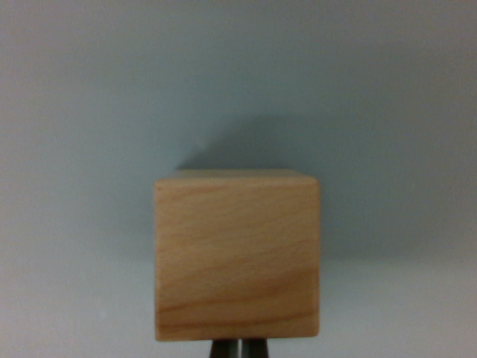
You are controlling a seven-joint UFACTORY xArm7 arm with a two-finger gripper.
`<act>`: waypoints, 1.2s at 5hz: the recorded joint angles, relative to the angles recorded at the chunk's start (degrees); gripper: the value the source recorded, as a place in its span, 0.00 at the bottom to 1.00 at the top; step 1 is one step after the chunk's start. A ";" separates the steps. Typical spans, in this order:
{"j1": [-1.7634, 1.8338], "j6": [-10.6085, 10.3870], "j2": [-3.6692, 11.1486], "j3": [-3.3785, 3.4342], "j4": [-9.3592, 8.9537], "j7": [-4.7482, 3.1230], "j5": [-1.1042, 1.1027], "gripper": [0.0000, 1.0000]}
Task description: Push wooden cube
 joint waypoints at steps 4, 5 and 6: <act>-0.01 1.27 3.29 -0.20 4.56 -0.13 -0.20 1.00; -0.01 1.27 3.29 -0.20 4.56 -0.13 -0.20 1.00; -0.01 1.76 4.55 -0.28 6.30 -0.18 -0.28 1.00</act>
